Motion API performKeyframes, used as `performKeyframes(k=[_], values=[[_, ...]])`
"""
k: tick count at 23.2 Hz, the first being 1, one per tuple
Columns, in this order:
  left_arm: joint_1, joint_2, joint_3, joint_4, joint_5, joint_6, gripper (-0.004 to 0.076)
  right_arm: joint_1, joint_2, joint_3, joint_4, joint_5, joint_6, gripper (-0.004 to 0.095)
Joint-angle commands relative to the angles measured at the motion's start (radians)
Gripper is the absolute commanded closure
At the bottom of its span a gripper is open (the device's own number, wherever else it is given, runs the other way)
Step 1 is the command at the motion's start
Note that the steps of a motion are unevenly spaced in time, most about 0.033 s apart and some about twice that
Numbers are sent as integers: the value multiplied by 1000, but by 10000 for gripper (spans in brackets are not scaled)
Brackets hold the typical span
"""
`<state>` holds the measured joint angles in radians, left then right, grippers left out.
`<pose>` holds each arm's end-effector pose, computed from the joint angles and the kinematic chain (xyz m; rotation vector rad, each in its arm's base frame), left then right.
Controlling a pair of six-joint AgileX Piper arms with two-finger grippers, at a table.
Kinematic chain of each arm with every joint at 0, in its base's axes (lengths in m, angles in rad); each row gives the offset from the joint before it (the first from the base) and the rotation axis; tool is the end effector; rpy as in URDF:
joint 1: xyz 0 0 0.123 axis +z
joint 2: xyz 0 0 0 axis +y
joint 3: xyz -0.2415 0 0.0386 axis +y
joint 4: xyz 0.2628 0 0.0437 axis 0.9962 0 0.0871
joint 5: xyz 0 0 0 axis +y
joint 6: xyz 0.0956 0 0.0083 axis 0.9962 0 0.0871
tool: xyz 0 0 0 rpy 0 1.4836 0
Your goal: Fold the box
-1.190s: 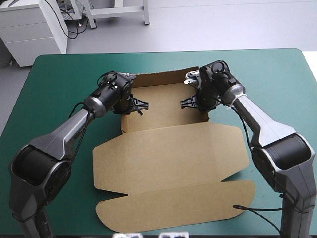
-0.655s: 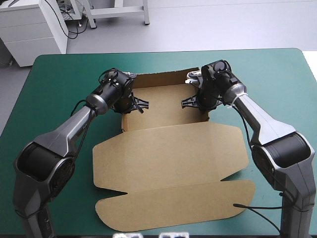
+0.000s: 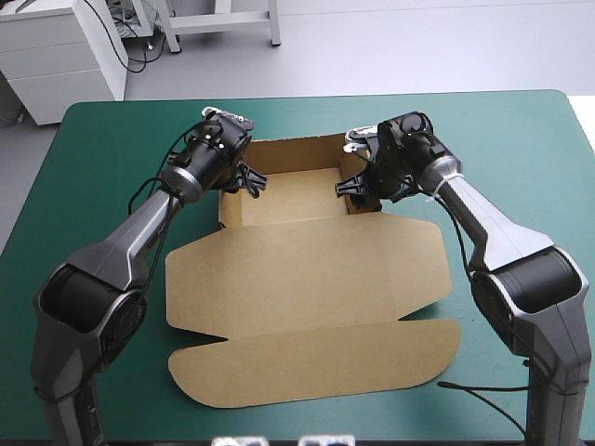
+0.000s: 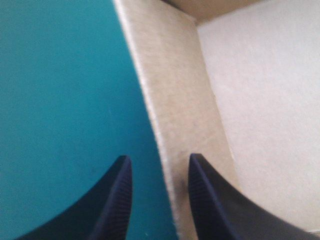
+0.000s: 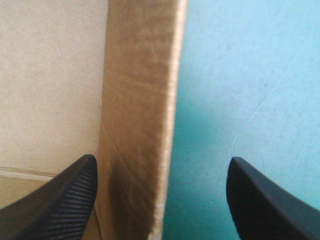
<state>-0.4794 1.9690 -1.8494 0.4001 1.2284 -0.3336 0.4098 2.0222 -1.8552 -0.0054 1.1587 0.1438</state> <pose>0.3932 -0.1647 0.2584 0.2978 2.6689 0.3312 0.4017 0.1740 0.2322 -0.3755 2.7928 0.1219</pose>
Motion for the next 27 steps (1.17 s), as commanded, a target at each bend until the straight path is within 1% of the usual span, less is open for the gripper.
performKeyframes(k=[1,6,8,9,11,14,15,16,18,19,22,23,25,27], values=[[4,-58,-77,77,44,-24,444,-6,-51,-83,-16,-47,-7,219],[4,-58,-134,72,54,-24,444,-6,-51,-192,-39,-30,-7,220],[4,-58,-160,72,58,-24,444,-6,-51,-245,-57,-10,-7,219],[4,-64,-182,64,58,-21,446,-6,-53,-299,-88,28,-7,220],[4,-84,-211,-27,58,-12,447,-6,-53,-367,-127,91,-7,220],[4,-109,-238,-91,58,59,456,-6,-65,-394,-140,91,-7,220],[4,-124,-238,-110,58,80,480,-6,-75,-397,-137,91,-7,220],[4,-155,-238,-120,60,94,576,-6,-81,-397,-136,91,-7,220],[4,-197,-238,-115,60,94,706,-6,-92,-397,-133,91,-7,220],[4,-219,-238,-113,60,96,727,-6,-94,-397,-122,91,-7,220],[4,-328,-238,-91,60,96,731,-6,-106,-385,-67,91,-14,220],[4,-353,-238,-94,60,96,731,-6,-106,-380,-65,91,-14,220],[4,-432,-238,-115,60,122,731,-6,-106,-363,-69,91,-19,220],[4,-532,-225,-173,60,198,731,-6,-101,-323,-71,91,-39,220]])
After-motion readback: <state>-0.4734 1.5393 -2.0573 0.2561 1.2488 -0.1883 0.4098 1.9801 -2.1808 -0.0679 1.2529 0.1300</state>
